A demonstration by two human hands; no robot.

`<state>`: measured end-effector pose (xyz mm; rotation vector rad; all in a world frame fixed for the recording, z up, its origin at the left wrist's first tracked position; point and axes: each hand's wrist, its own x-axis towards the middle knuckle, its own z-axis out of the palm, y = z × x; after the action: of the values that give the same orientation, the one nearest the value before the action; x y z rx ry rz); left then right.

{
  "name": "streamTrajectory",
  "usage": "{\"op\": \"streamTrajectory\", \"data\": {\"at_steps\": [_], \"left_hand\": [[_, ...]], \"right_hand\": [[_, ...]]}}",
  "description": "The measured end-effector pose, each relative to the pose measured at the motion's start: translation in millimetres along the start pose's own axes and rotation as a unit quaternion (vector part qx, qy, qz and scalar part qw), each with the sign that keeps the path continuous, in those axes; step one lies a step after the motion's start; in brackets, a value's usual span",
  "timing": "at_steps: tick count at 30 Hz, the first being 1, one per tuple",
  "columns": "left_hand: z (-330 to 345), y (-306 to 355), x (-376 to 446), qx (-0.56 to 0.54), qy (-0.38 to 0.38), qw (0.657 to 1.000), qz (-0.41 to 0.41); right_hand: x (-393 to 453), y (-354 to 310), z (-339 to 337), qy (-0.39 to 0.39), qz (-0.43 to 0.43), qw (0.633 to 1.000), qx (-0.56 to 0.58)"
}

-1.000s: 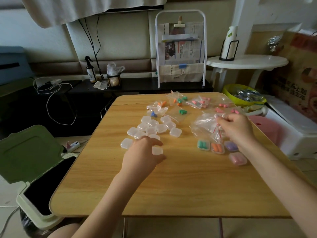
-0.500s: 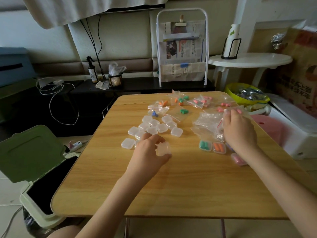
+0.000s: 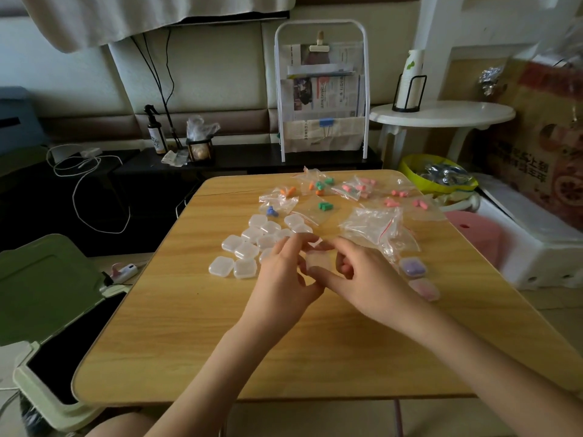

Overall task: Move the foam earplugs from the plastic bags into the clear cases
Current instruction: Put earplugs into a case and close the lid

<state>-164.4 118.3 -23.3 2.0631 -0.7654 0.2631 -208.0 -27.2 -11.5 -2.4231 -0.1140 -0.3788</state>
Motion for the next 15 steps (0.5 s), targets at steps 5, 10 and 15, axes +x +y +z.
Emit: {"op": "streamTrajectory", "data": {"at_steps": [5, 10, 15], "left_hand": [[3.2, 2.1, -1.9, 0.005, 0.020, 1.000, 0.021], [1.1, 0.0, -2.3, -0.022, 0.042, 0.998, 0.037], [0.6, -0.5, -3.9, -0.004, 0.055, 0.996, 0.075]], "right_hand": [[4.9, 3.9, -2.6, -0.018, 0.029, 0.998, 0.050], [6.3, 3.5, -5.1, -0.027, 0.053, 0.986, 0.157], [6.2, -0.6, -4.8, -0.029, 0.072, 0.978, 0.193]]}}
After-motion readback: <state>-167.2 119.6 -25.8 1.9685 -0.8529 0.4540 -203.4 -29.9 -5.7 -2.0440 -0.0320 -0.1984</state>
